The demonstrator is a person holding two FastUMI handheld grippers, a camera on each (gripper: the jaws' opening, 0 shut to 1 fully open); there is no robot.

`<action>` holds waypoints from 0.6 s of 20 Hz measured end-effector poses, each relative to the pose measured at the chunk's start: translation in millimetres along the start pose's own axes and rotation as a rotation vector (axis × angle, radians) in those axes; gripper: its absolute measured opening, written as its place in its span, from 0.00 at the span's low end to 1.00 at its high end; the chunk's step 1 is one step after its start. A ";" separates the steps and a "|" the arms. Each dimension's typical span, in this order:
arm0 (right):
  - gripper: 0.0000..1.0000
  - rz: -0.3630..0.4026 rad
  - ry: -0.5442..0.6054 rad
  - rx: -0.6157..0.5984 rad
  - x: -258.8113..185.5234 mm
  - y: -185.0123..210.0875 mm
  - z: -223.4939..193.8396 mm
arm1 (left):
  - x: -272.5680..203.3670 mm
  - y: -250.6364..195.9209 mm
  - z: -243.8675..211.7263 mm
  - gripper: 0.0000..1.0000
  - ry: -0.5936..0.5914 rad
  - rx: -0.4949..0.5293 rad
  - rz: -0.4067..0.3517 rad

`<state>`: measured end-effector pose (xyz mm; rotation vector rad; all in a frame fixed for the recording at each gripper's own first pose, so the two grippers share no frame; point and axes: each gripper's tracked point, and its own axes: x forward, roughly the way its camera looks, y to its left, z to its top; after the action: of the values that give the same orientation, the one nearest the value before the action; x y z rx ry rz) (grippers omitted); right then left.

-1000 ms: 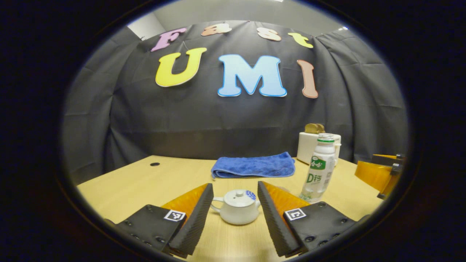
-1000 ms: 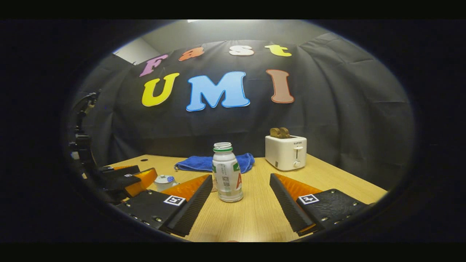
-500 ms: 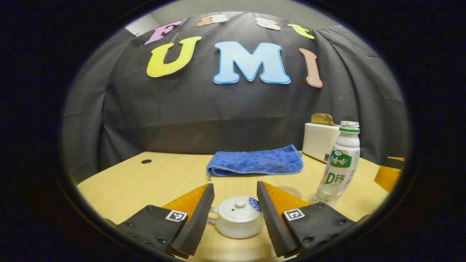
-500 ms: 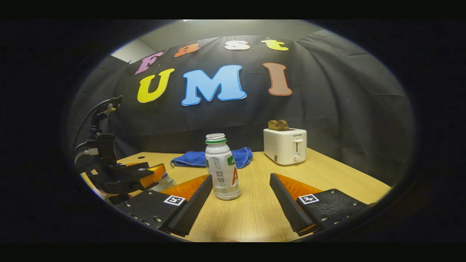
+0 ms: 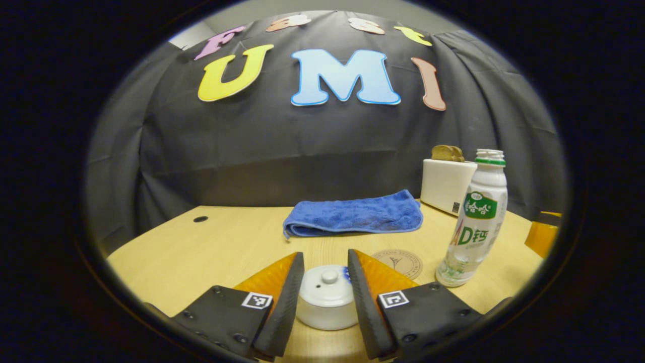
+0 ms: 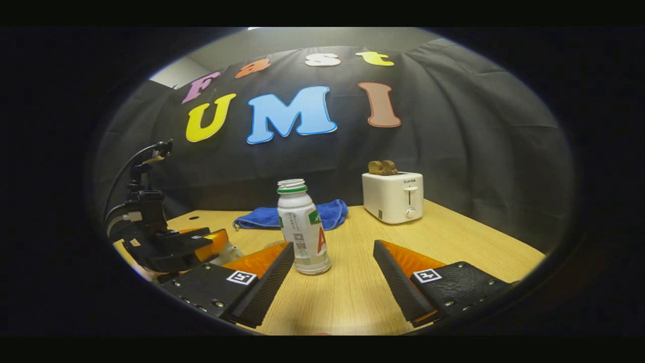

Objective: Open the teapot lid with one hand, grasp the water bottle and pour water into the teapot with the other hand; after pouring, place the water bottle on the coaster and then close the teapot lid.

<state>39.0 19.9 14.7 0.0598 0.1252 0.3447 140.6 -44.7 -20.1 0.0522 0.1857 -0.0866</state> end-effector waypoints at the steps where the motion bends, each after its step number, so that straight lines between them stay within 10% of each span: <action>1: 0.97 0.000 0.001 -0.001 -0.1 0.1 -0.3 | 1.5 2.5 2.0 0.58 -0.007 0.012 0.004; 3: 0.97 0.000 -0.001 -0.003 -0.7 0.1 0.1 | 1.9 -0.2 3.9 0.27 -0.012 0.017 0.000; 12: 0.97 0.021 0.012 -0.002 2.4 5.9 -3.0 | -2.8 2.3 24.4 0.10 -0.054 -0.036 -0.046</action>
<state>38.9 26.4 11.9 0.0572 0.1359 0.3666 142.5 -43.7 4.5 0.0094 0.1343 -0.1307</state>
